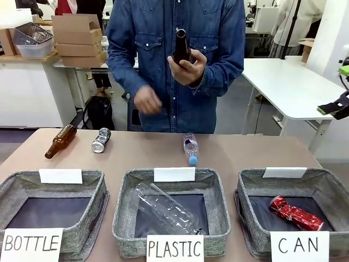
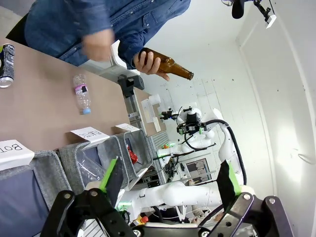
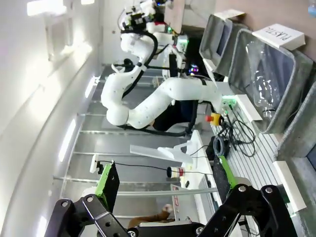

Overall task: Sort the can waste into the basket.
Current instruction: Pick up the can waste from the table and place it in the right Fabric basket.

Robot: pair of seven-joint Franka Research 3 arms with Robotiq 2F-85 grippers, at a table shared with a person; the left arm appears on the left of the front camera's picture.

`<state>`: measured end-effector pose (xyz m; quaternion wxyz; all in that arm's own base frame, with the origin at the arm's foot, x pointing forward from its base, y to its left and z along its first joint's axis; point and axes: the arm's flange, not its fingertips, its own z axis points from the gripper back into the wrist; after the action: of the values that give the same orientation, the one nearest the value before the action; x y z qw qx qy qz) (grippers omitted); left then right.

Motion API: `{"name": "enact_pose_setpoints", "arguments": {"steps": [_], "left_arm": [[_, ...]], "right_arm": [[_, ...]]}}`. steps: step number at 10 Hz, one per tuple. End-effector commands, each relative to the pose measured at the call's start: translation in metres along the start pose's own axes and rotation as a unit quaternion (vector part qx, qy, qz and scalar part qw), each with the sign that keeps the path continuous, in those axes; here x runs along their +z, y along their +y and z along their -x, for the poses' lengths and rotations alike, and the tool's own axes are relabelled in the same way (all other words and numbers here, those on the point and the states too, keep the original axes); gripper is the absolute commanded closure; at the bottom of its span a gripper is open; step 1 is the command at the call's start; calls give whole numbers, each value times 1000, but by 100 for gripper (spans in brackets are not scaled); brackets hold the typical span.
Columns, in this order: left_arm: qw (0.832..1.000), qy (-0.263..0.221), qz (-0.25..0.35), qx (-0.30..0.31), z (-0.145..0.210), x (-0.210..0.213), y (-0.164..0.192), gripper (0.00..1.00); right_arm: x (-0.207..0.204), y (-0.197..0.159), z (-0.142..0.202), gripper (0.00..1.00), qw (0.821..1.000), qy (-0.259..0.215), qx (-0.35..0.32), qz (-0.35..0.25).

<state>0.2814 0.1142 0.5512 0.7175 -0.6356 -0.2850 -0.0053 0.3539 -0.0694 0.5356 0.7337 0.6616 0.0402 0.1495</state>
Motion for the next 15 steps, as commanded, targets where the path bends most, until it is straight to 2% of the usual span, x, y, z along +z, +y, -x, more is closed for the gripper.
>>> {"name": "enact_pose_setpoints", "arguments": {"steps": [1,5,6,7,8,9,10,11,13,14,15], "left_arm": [[1000,-2,9,-10,-2,-1,-1,0],[1000,0,0,0,0,0,0,0],[998,2,-31,-52,-6,2,-16,0],[998,41,-33,-37,-22,-16,-14,0],[992,86,-88,-28,-34,-48,-1,0],[986,92,-137,-20,-48,-69,13,0],[994,78,-81,-13,-61,-45,4,0],[999,35,-38,-15,-61,9,-14,0],[991,-124,-26,-35,-28,127,-44,0],[985,-166,-21,-33,-2,157,-49,0],[981,-191,-22,-33,14,167,-50,0]], "right_arm": [[4,-1,1,0,1000,6,9,0],[4,-1,1,0,1000,6,9,0],[4,-1,1,0,1000,6,9,0],[4,-1,1,0,1000,6,9,0],[4,-1,1,0,1000,6,9,0],[4,-1,1,0,1000,6,9,0],[4,-1,1,0,1000,6,9,0],[4,-1,1,0,1000,6,9,0],[4,-1,1,0,1000,6,9,0],[4,-1,1,0,1000,6,9,0],[4,-1,1,0,1000,6,9,0]]}}
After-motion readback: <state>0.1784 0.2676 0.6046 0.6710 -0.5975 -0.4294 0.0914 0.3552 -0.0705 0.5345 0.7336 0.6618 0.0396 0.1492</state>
